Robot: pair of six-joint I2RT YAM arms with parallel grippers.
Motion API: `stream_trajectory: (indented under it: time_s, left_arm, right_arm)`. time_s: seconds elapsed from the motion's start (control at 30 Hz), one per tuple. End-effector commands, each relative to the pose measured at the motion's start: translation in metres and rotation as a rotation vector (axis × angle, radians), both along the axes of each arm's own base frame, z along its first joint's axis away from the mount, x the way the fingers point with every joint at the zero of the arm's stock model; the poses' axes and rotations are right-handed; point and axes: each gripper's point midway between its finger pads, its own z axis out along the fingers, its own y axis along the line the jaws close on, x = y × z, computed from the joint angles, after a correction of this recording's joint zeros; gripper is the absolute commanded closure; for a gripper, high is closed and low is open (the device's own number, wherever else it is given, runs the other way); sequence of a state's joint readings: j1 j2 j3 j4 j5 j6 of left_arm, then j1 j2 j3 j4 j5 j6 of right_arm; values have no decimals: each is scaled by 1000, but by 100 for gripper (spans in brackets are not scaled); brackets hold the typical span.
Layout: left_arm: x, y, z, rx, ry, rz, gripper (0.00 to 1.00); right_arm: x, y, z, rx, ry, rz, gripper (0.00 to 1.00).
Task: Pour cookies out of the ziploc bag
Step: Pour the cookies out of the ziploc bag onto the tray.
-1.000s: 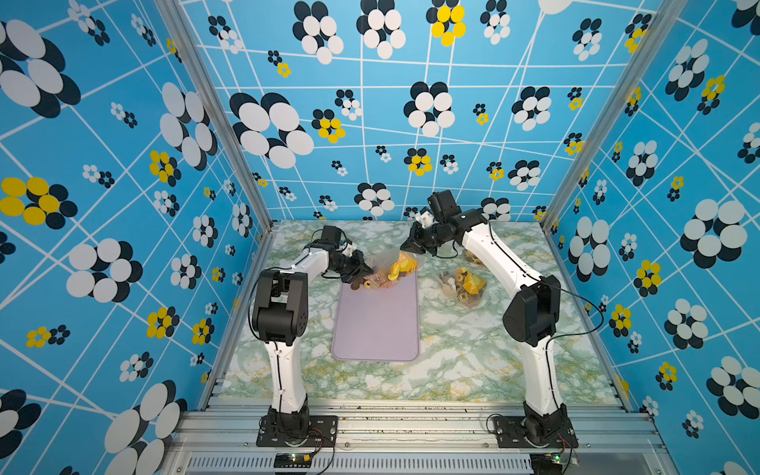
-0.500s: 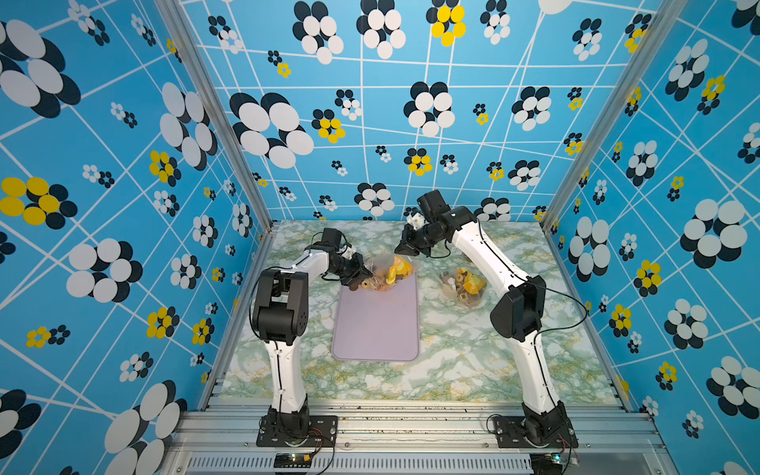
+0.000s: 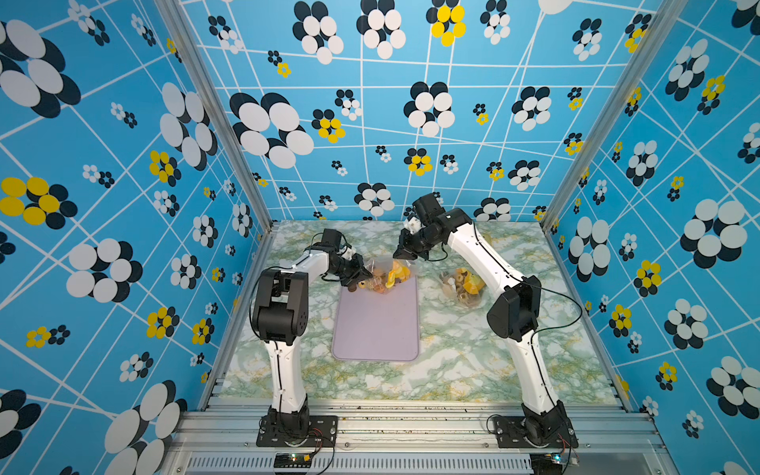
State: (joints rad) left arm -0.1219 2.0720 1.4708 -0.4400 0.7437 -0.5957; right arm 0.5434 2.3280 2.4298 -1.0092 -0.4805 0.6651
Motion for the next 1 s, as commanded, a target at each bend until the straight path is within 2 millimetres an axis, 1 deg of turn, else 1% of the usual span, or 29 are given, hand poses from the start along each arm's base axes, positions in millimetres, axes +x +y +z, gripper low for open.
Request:
stream_trajectory:
  time_s: [0.0, 0.03, 0.07, 0.1, 0.23, 0.27, 0.3, 0.33, 0.4, 0.43, 0.47, 0.5, 0.53, 0.63, 0.7, 0.73, 0.83, 0.9, 0.93, 0.97]
  left_arm:
    - [-3, 2, -8, 3, 24, 6, 100]
    - [-2, 2, -8, 3, 22, 7, 100]
    - [-2, 1, -8, 2, 23, 6, 100]
    - [-3, 1, -8, 0, 24, 6, 100]
    - [-3, 2, -8, 6, 23, 5, 100]
    - [-3, 2, -9, 7, 25, 4, 100]
    - [-3, 3, -10, 8, 28, 6, 100]
    - [-3, 3, -10, 9, 29, 5, 100]
    - [-3, 2, -10, 9, 27, 5, 100]
    - [-4, 2, -10, 9, 28, 4, 100]
    - [-4, 2, -10, 10, 29, 6, 100]
    - [-4, 3, -10, 12, 30, 4, 100]
    - [-4, 3, -9, 17, 26, 3, 100]
    - [-4, 6, -7, 33, 20, 2, 100]
    - [-4, 6, -7, 35, 24, 2, 100]
    - [-4, 6, -6, 37, 23, 2, 100]
    - [-4, 7, -2, 45, 15, 3, 100]
    - [-7, 9, 2, 55, 8, 4, 94]
    - [-7, 10, 7, 58, -1, 5, 92]
    - [-8, 10, 12, 61, -13, 7, 88]
  right_arm:
    - [-6, -6, -18, -46, 19, 14, 100]
    - [-7, -6, -29, -46, 46, 17, 100]
    - [-9, -5, -33, -51, 59, 21, 100]
    - [-10, -3, -31, -52, 59, 28, 100]
    - [-7, 6, 15, -6, -20, 35, 100]
    - [-7, 4, 20, -7, -31, 31, 100]
    - [-7, 2, 19, -18, -35, 31, 100]
    - [-7, -1, 11, -43, -31, 32, 100]
    - [-9, -5, -15, -70, 8, 38, 100]
    - [-9, -7, -33, -71, 47, 34, 100]
    - [-10, -7, -43, -71, 72, 34, 100]
    - [-12, -6, -44, -69, 79, 39, 100]
    - [-12, -4, -37, -58, 70, 42, 100]
    - [-9, 2, -4, -23, -1, 36, 100]
    - [-8, -1, 7, -23, -28, 27, 100]
    - [-8, -3, 7, -29, -32, 26, 100]
    - [-8, -8, -6, -47, 1, 30, 100]
    - [-10, -7, -12, -50, 12, 34, 100]
    - [-9, -8, -11, -46, 10, 32, 100]
    - [-8, -8, -12, -46, 8, 28, 100]
